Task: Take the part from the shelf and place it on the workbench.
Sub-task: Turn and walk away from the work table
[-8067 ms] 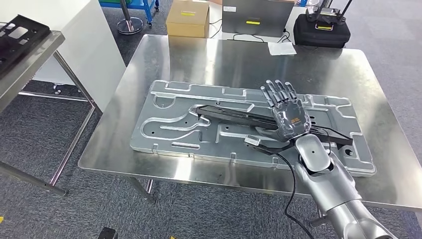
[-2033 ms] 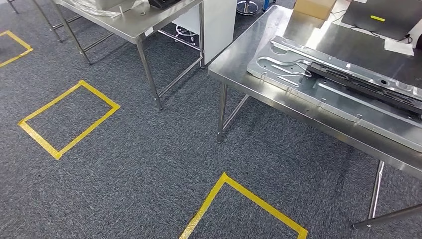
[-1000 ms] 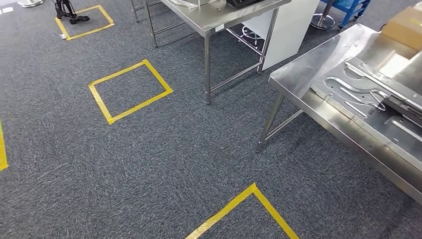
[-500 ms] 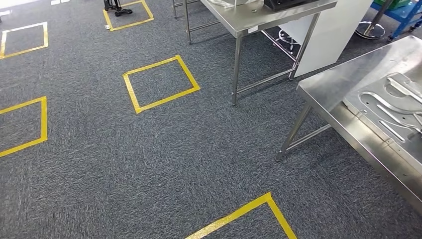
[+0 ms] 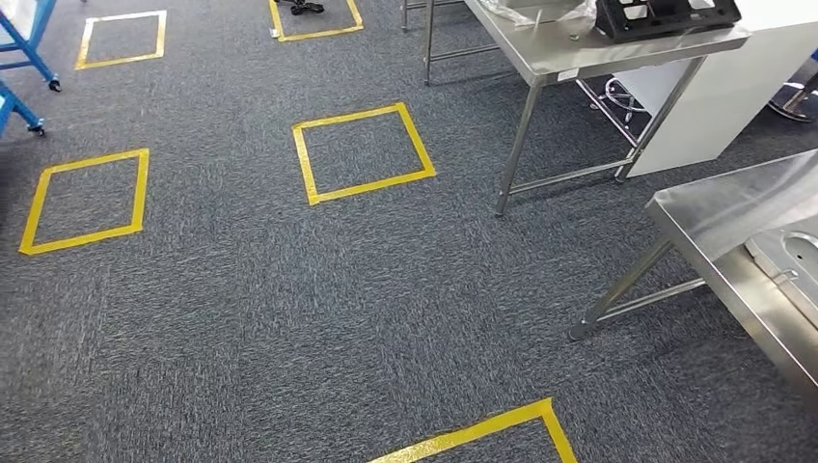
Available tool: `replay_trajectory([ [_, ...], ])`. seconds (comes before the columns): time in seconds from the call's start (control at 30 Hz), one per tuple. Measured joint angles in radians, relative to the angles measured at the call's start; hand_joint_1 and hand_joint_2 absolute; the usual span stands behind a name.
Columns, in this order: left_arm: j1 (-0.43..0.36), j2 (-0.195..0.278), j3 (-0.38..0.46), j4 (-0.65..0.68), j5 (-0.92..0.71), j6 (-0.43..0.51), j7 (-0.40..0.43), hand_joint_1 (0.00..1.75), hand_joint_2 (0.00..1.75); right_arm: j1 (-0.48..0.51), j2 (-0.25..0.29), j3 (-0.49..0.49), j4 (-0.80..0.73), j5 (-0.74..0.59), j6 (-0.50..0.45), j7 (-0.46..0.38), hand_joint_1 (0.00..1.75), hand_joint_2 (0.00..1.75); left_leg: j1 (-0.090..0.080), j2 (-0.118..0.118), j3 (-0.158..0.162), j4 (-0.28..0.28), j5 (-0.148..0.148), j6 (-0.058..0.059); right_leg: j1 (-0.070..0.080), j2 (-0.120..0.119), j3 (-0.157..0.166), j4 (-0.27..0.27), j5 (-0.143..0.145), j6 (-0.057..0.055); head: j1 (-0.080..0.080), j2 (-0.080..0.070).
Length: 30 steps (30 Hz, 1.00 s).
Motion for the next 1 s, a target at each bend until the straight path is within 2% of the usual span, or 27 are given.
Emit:
replay_trajectory([
  [0.03,0.000,0.000,0.000,0.000,-0.001,0.000,0.001,0.00,0.00,0.000,-0.002,-0.001,0.000,0.003,0.001,-0.001,0.00,0.00,0.001,-0.014,0.001,0.003,-0.002,-0.002,-0.002,0.009,0.022,-0.059,0.043,-0.001,0.000,0.000],
  [0.1,-0.001,0.000,0.000,0.000,-0.002,0.001,0.001,0.00,0.00,0.001,-0.005,-0.005,0.000,0.007,0.003,-0.002,0.00,0.00,0.001,-0.038,-0.001,0.013,-0.009,-0.011,-0.006,0.053,0.073,-0.182,0.103,-0.004,0.000,0.000],
  [0.13,-0.001,0.000,0.000,0.000,-0.003,0.001,0.001,0.00,0.00,0.001,-0.006,-0.006,0.000,0.008,0.004,-0.002,0.00,0.00,0.001,-0.049,-0.005,0.017,-0.011,-0.017,-0.008,0.071,0.087,-0.218,0.115,-0.006,0.000,0.000],
  [0.17,-0.001,0.000,0.000,0.000,-0.003,0.001,0.001,0.00,0.00,0.000,-0.007,-0.008,0.000,0.008,0.005,-0.003,0.00,0.00,0.001,-0.058,-0.009,0.020,-0.012,-0.023,-0.007,0.080,0.091,-0.230,0.114,-0.010,0.000,0.000],
  [0.23,0.000,0.001,0.000,0.000,-0.003,0.003,0.001,0.00,0.00,-0.004,-0.008,-0.008,0.000,0.010,0.005,-0.005,0.00,0.00,0.003,-0.075,-0.013,0.020,-0.012,-0.035,-0.005,0.060,0.092,-0.234,0.116,-0.021,-0.001,0.000],
  [0.33,0.002,0.003,0.000,0.000,-0.004,0.006,0.000,0.00,0.00,-0.006,-0.010,-0.010,0.000,0.012,0.005,-0.005,0.00,0.00,0.004,-0.058,-0.016,0.035,-0.023,-0.044,-0.008,0.034,0.101,-0.246,0.120,-0.036,-0.001,0.000],
  [0.4,0.002,0.003,0.000,0.000,-0.004,0.006,0.000,0.00,0.00,-0.006,-0.010,-0.010,0.000,0.012,0.005,-0.005,0.00,0.00,0.002,-0.039,-0.021,0.045,-0.030,-0.045,-0.007,0.030,0.102,-0.247,0.119,-0.038,-0.002,0.000],
  [0.43,0.001,0.003,0.000,0.000,-0.006,0.006,0.000,0.00,0.00,-0.005,-0.011,-0.011,0.000,0.015,0.006,-0.006,0.00,0.00,0.003,-0.018,-0.047,0.097,-0.057,-0.048,-0.005,0.020,0.103,-0.248,0.118,-0.041,-0.003,0.000],
  [0.5,-0.002,0.002,0.000,0.000,-0.010,0.007,-0.001,0.00,0.00,-0.004,-0.013,-0.014,0.000,0.021,0.007,-0.006,0.00,0.00,0.006,0.023,-0.119,0.242,-0.122,-0.056,0.001,-0.013,0.103,-0.247,0.115,-0.048,-0.005,0.000],
  [0.53,-0.002,0.002,0.000,0.000,-0.012,0.007,-0.001,0.00,0.00,-0.004,-0.014,-0.015,0.000,0.024,0.009,-0.007,0.00,0.00,0.009,0.040,-0.149,0.300,-0.142,-0.059,0.004,-0.033,0.103,-0.247,0.112,-0.050,-0.005,0.000],
  [0.57,-0.001,0.002,0.000,0.000,-0.013,0.007,-0.002,0.00,0.00,-0.005,-0.015,-0.015,0.000,0.026,0.010,-0.007,0.00,0.00,0.010,0.043,-0.145,0.292,-0.127,-0.059,0.005,-0.047,0.105,-0.246,0.110,-0.050,-0.005,0.000],
  [0.6,0.000,0.002,0.000,0.000,-0.014,0.007,-0.003,0.00,0.00,-0.006,-0.016,-0.015,0.000,0.027,0.011,-0.007,0.00,0.00,0.010,0.050,-0.117,0.239,-0.095,-0.056,0.006,-0.059,0.108,-0.246,0.108,-0.049,-0.005,0.000],
  [0.67,-0.002,0.003,0.000,0.000,-0.017,0.007,-0.005,0.00,0.00,-0.008,-0.017,-0.015,0.001,0.029,0.012,-0.009,0.00,0.00,0.005,0.084,-0.043,0.097,-0.036,-0.047,0.009,-0.080,0.116,-0.245,0.102,-0.043,-0.005,0.000],
  [0.7,-0.004,0.003,0.000,0.000,-0.018,0.007,-0.006,0.00,0.00,-0.008,-0.018,-0.015,0.001,0.030,0.012,-0.010,0.00,0.00,0.001,0.098,-0.018,0.051,-0.022,-0.042,0.010,-0.088,0.118,-0.245,0.100,-0.039,-0.004,0.000],
  [0.73,-0.004,0.004,0.000,0.000,-0.019,0.007,-0.007,0.00,0.00,-0.009,-0.019,-0.015,0.001,0.032,0.012,-0.012,0.00,0.00,-0.004,0.105,-0.009,0.028,-0.020,-0.037,0.011,-0.096,0.120,-0.245,0.098,-0.033,-0.004,0.000],
  [0.8,-0.002,0.006,0.000,0.000,-0.021,0.007,-0.009,0.00,0.00,-0.015,-0.020,-0.016,0.002,0.035,0.012,-0.017,0.00,0.00,-0.008,0.090,-0.011,0.021,-0.018,-0.028,0.010,-0.110,0.125,-0.247,0.096,-0.022,-0.003,0.000],
  [0.83,0.000,0.007,0.000,0.000,-0.021,0.008,-0.009,0.00,0.00,-0.018,-0.021,-0.016,0.002,0.037,0.012,-0.020,0.00,0.00,-0.007,0.081,-0.009,0.014,-0.015,-0.023,0.009,-0.105,0.127,-0.244,0.091,-0.017,-0.003,0.000],
  [0.9,0.000,0.009,0.000,0.000,-0.021,0.009,-0.005,0.00,0.00,-0.020,-0.023,-0.017,0.004,0.040,0.012,-0.024,0.00,0.00,-0.001,0.063,-0.001,0.002,-0.006,-0.012,0.005,-0.062,0.108,-0.195,0.056,-0.008,-0.001,0.000],
  [0.93,-0.001,0.009,0.000,0.000,-0.021,0.010,-0.002,0.00,0.00,-0.019,-0.024,-0.018,0.005,0.041,0.012,-0.024,0.00,0.00,0.001,0.055,0.001,-0.001,-0.003,-0.008,0.003,-0.033,0.081,-0.139,0.026,-0.006,0.000,0.000],
  [0.97,-0.003,0.009,0.000,0.000,-0.021,0.010,0.000,0.00,0.00,-0.019,-0.024,-0.019,0.006,0.041,0.012,-0.023,0.00,0.00,0.001,0.046,0.000,-0.001,-0.002,-0.005,0.002,-0.015,0.047,-0.073,-0.006,-0.005,0.000,0.000],
  [1.0,-0.004,0.010,0.000,0.000,-0.021,0.010,0.002,0.00,0.00,-0.019,-0.025,-0.021,0.007,0.042,0.012,-0.023,0.00,0.00,0.001,0.035,-0.001,0.000,-0.002,-0.004,0.001,-0.006,0.014,-0.013,-0.027,-0.004,0.001,0.000],
])
